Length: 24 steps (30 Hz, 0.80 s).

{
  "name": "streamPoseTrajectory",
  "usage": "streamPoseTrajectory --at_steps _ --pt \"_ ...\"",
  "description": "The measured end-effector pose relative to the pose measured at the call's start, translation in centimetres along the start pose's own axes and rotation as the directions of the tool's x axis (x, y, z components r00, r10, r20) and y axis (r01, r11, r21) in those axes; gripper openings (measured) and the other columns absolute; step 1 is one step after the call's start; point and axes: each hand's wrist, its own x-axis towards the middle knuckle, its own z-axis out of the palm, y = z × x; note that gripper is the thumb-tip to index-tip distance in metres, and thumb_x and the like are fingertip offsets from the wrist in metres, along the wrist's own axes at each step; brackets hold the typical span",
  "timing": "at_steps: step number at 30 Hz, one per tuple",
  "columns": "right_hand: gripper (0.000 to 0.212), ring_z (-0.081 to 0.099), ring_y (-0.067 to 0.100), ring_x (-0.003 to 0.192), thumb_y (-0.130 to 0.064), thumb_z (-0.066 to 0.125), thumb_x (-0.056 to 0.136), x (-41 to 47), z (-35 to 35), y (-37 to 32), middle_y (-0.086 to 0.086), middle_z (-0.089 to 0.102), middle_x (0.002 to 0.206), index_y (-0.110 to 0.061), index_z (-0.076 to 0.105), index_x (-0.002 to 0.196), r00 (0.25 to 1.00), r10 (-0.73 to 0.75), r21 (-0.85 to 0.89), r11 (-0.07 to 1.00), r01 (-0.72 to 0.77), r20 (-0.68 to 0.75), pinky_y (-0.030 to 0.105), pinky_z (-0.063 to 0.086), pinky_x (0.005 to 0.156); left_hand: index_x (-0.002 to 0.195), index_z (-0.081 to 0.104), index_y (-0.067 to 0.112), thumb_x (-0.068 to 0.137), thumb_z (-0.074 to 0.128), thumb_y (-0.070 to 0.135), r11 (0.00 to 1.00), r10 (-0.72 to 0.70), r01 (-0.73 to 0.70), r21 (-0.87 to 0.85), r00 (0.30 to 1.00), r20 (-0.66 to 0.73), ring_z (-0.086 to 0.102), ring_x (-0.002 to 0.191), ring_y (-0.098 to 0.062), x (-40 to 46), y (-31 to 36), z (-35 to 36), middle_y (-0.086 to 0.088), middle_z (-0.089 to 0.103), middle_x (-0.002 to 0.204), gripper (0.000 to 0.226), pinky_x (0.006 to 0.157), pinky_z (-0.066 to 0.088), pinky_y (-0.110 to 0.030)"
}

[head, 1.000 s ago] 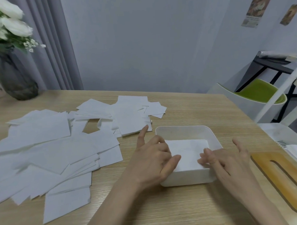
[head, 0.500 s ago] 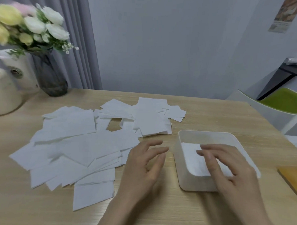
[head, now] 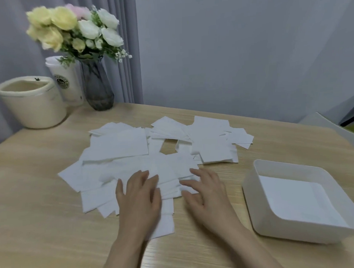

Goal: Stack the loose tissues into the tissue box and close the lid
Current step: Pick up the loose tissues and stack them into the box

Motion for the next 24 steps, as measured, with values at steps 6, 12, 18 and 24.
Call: streamPoseTrajectory --at_steps 6,12,18,24 --pt "0.078 0.0 0.015 0.148 -0.064 0.01 0.076 1.3 1.5 -0.3 -0.007 0.017 0.16 -0.032 0.052 0.133 0.981 0.008 -0.146 0.989 0.02 0.194 0.027 0.0 0.107 0.114 0.068 0.022 0.086 0.034 0.039 0.999 -0.014 0.013 -0.03 1.0 -0.027 0.034 0.131 -0.008 0.0 -0.2 0.3 0.0 0.059 0.129 0.047 0.115 0.006 -0.047" --pt "0.077 -0.002 0.011 0.147 -0.062 0.006 0.081 1.1 1.7 -0.4 -0.016 0.019 0.158 -0.03 0.04 0.142 0.973 -0.047 -0.22 0.97 0.098 0.225 0.028 -0.004 0.108 0.112 0.068 0.022 0.087 0.038 0.037 0.999 -0.005 0.003 -0.036 0.999 -0.049 0.038 0.13 -0.009 0.0 -0.4 0.4 0.001 0.06 0.127 0.042 0.114 0.006 -0.043" --pt "0.05 0.021 0.013 0.14 -0.05 0.027 0.09 -0.1 0.5 -0.9 -0.014 0.048 0.138 -0.027 0.057 0.123 0.987 -0.088 -0.317 0.94 0.128 0.136 0.038 0.007 0.11 0.073 0.07 0.021 0.087 0.056 0.03 0.979 0.198 -0.2 0.031 0.911 -0.362 0.056 0.081 -0.015 0.4 1.7 -0.9 0.007 0.062 0.079 0.021 0.08 0.027 -0.03" --pt "0.037 0.04 0.01 0.12 -0.042 0.041 0.088 -2.1 0.2 -1.9 -0.017 0.058 0.111 -0.03 0.063 0.115 0.987 -0.153 -0.355 0.921 0.16 0.047 0.041 0.017 0.105 0.064 0.072 0.026 0.091 0.048 0.04 0.989 0.141 -0.132 0.066 0.975 -0.171 0.055 0.067 -0.019 -0.1 3.5 -0.6 0.011 0.061 0.061 0.039 0.068 0.03 -0.033"
